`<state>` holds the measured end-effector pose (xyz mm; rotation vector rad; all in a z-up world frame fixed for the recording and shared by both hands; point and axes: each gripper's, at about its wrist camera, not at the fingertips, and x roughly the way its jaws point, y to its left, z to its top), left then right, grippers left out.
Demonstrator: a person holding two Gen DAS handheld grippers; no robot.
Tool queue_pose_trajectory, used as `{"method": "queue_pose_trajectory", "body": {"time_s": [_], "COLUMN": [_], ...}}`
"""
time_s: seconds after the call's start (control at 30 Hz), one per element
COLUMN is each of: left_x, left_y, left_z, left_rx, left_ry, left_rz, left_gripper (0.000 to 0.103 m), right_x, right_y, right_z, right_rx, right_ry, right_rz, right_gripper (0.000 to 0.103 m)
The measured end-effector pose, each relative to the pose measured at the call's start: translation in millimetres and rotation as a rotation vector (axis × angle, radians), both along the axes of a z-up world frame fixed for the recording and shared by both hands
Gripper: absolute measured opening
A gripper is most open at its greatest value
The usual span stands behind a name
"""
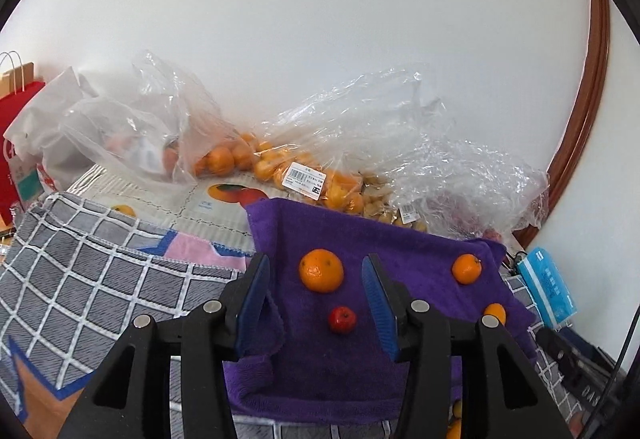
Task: Organize fruits
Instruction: 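Open both grippers to release the orange and red fruit onto the towel, then grasp another large orange with the right gripper while the left gripper approaches an orange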
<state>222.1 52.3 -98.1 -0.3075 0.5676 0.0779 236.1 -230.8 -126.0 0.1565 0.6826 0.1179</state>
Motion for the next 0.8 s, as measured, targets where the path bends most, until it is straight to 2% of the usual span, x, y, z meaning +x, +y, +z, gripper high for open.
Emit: {"method": "queue_pose_trajectory", "body": {"time_s": [0.1,0.2,0.4,0.43,0.47,0.5,0.67,0.8], "left_x": [-13,-31,-70,-77,-84,-89,-110,-112], "left_y": [4,8,19,20,21,22,20,10], "left_z": [-1,-10,-30,-32,-34,-35,-41,-46], "left_rx": [-0.029,-0.025,-0.036,-0.031,-0.022,-0.015,0.013,0.025], "left_ry": [0.051,0.102,0.155,0.160,0.166,0.167,0.179,0.216], "left_rz": [-0.043,-0.068,-0.084,-0.083,-0.083,-0.083,-0.090,-0.108], "left_gripper": [0.046,0.046,0.046,0.046,0.046,0.046,0.046,0.046], "right_x": [-18,-37,-64,-67,-69,-70,-84,-102], "right_y": [2,9,28,33,37,40,34,19], "right_z": [-2,-14,-46,-50,-55,-59,-59,-53], "right_rx": [0.001,-0.017,-0.006,-0.023,-0.043,-0.053,-0.023,-0.027], "right_ry": [0.052,0.076,0.144,0.154,0.173,0.185,0.164,0.144], "right_rz": [0.046,0.075,0.156,0.160,0.169,0.177,0.155,0.148], "right_gripper": [0.069,0.069,0.060,0.052,0.039,0.033,0.032,0.032]}}
